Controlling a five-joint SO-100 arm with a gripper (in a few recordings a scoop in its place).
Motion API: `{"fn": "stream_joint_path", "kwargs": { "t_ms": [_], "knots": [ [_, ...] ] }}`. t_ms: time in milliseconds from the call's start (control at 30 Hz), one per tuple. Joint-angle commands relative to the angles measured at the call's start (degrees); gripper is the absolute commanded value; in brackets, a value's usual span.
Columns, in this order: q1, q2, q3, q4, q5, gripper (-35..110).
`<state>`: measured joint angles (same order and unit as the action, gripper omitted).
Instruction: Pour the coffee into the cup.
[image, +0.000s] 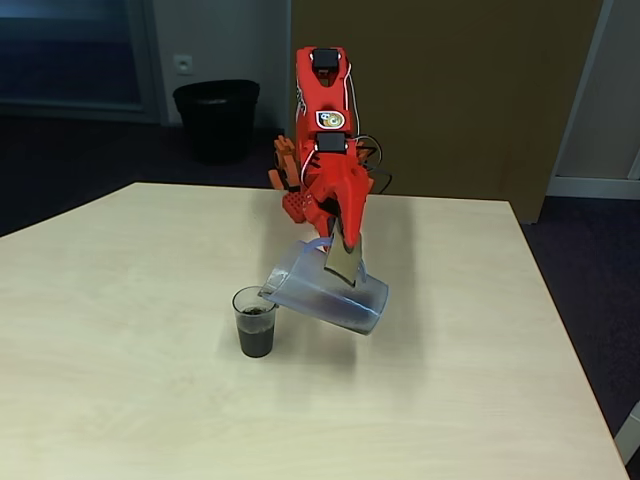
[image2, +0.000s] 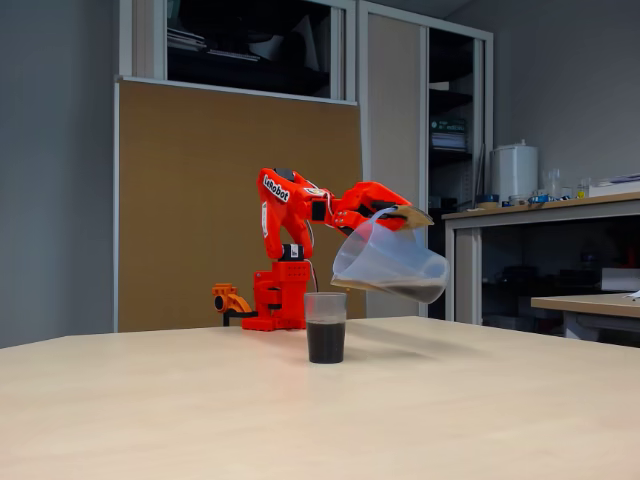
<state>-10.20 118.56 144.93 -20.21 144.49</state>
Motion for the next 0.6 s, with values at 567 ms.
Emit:
{"fn": "stream_joint_path", "kwargs": {
  "t_ms": [567],
  "knots": [
    [-7.56, -6.94, -16.61, 13.36, -30.15, 0]
  ]
}}
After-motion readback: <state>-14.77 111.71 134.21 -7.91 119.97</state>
